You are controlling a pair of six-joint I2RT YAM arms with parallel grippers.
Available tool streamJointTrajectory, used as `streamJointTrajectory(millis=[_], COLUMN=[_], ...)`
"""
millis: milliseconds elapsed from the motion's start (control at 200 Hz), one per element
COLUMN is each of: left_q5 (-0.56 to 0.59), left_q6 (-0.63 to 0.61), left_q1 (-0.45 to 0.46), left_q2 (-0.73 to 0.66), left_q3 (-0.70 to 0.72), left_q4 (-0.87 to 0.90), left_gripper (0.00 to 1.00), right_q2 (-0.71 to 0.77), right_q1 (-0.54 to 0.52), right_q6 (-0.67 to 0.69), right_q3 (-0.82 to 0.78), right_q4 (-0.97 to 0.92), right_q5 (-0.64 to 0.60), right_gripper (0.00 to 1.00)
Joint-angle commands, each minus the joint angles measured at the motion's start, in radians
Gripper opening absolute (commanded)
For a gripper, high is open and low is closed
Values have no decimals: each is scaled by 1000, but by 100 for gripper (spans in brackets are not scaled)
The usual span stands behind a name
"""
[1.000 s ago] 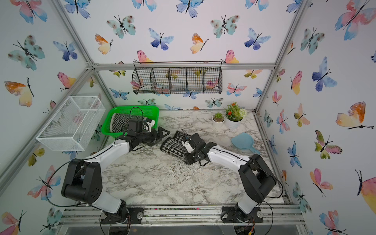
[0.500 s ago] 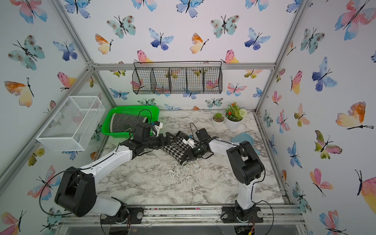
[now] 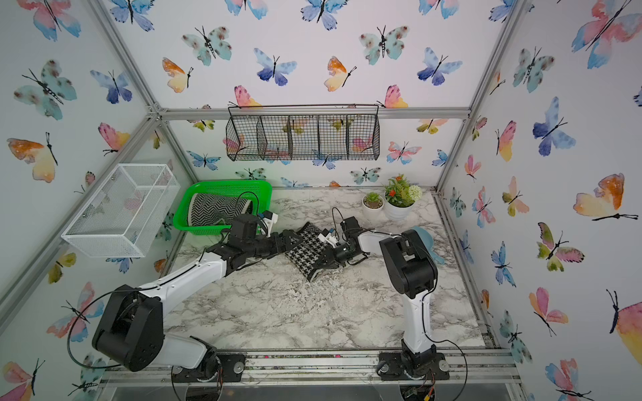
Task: Roll up the scarf and place it into the basket
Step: Roll the scarf at the center of the board.
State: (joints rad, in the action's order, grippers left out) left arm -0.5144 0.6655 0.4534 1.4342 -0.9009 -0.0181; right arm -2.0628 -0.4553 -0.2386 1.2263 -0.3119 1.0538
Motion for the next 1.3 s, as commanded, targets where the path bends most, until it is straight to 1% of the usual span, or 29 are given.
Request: streamJointTrajectory(millis=[0, 85, 180, 235, 420, 486, 541, 606, 666, 801, 841, 851, 861, 871, 876, 881, 891, 946, 986, 1096, 1161, 1216, 1296], left_q5=[-19, -21, -19, -6, 21, 21, 20, 22, 21, 1, -7, -8, -9, -10, -12, -11, -11, -17, -25, -28, -36, -47, -65], left_q6=[13, 23, 30, 31, 36, 47, 48, 46, 43, 55, 55, 56, 55, 55, 55, 55, 55, 55, 55, 56, 57, 59, 61], left_q1=[24, 31, 30, 30, 23, 15, 11, 7, 3, -1, -1, -1, -1, -2, -1, -1, -1, -2, -3, -7, -12, -14, -19], left_q2=[19, 38, 75, 103, 236, 282, 313, 340, 363, 399, 407, 409, 411, 413, 414, 415, 416, 426, 432, 439, 445, 453, 467], left_q3=[-6, -4, -3, -7, -54, -71, -86, -103, -115, -128, -133, -133, -134, -135, -136, -136, -137, -144, -149, -158, -165, -175, -191], left_q4=[-61, -86, -120, -137, -163, -185, -196, -197, -197, -198, -195, -194, -193, -191, -191, -190, -188, -175, -171, -159, -156, -150, -140], left_gripper=[99, 99, 99, 99, 99, 99, 99, 99, 99, 99, 99, 99, 99, 99, 99, 99, 99, 99, 99, 99, 99, 99, 99], right_q2=[-24, -31, -30, -27, -22, -11, 12, 64, 129, 311, 366, 380, 389, 402, 407, 411, 420, 455, 464, 431, 389, 362, 330], right_q1=[15, 17, 19, 20, 20, 20, 20, 20, 18, 13, 0, -4, -9, -15, -17, -21, -28, -79, -132, -328, -422, -477, -529], right_q6=[-20, -33, -44, -55, -83, -90, -88, -89, -79, -70, -64, -62, -59, -56, -54, -52, -48, -24, -5, 34, 31, 31, 33], right_q3=[-13, -15, -13, -14, -16, -21, -36, -63, -84, -147, -162, -167, -169, -172, -173, -173, -174, -171, -159, -93, -48, -25, -9], right_q4=[26, 35, 28, 31, 34, 33, 43, 63, 63, 67, 67, 65, 65, 63, 62, 61, 57, 38, 15, -50, -88, -98, -98], right_q5=[-35, -50, -105, -130, -182, -209, -220, -255, -312, -464, -519, -534, -549, -564, -571, -578, -593, -679, -764, -1095, -1256, -1352, -1428], right_gripper=[2, 2, 3, 7, 15, 22, 26, 33, 40, 51, 65, 70, 76, 88, 93, 96, 98, 98, 98, 98, 98, 98, 98])
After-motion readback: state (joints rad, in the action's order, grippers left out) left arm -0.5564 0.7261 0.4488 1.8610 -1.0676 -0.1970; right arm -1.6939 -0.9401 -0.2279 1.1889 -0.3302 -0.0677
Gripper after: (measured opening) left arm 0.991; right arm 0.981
